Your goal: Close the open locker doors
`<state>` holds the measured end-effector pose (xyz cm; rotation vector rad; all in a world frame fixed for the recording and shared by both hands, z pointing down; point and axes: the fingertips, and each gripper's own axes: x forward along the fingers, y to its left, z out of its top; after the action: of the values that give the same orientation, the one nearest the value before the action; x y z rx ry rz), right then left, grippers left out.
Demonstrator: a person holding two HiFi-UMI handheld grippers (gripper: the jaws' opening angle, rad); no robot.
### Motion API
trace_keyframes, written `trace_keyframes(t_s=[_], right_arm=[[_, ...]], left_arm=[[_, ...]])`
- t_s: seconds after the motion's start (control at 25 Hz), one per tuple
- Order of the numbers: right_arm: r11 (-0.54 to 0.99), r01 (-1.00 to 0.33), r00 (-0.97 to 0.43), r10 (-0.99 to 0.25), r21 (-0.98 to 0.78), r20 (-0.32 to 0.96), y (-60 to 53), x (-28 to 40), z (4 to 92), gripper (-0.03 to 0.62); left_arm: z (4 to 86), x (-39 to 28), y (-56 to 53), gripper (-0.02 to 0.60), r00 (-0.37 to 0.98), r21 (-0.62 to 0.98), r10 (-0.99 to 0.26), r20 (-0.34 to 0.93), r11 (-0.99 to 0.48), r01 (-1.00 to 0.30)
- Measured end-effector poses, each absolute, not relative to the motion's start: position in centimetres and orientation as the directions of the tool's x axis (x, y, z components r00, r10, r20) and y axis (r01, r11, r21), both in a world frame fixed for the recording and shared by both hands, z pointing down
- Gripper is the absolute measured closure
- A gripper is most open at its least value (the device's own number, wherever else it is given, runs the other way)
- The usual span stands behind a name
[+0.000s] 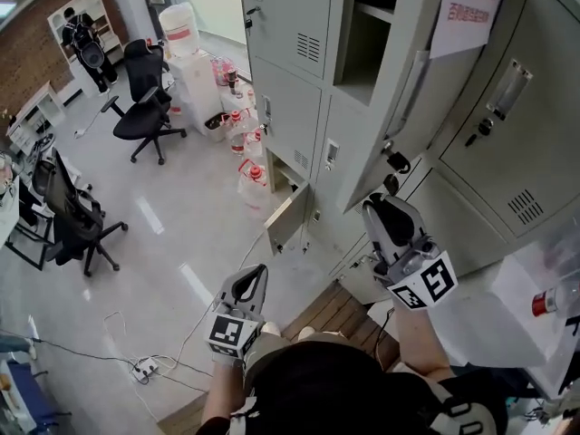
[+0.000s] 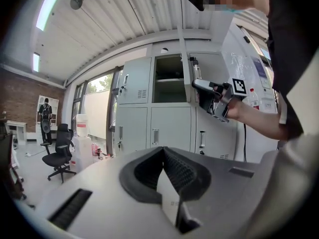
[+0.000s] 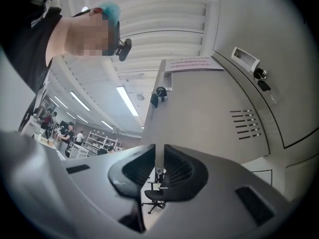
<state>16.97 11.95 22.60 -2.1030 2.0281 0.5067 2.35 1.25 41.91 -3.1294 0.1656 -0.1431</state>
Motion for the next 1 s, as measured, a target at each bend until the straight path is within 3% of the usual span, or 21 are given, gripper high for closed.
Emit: trace_keyframes(t_s=[1.0], right_arm=[[-0.197, -0.975, 0.145, -0.917, 0.106, -0.372, 5.8, 18.6, 21.1, 0.549]], left_arm=[[43.4, -1.5, -5.7, 0.574, 0.989, 0.001, -0.077, 0.127, -0.997, -0.078]])
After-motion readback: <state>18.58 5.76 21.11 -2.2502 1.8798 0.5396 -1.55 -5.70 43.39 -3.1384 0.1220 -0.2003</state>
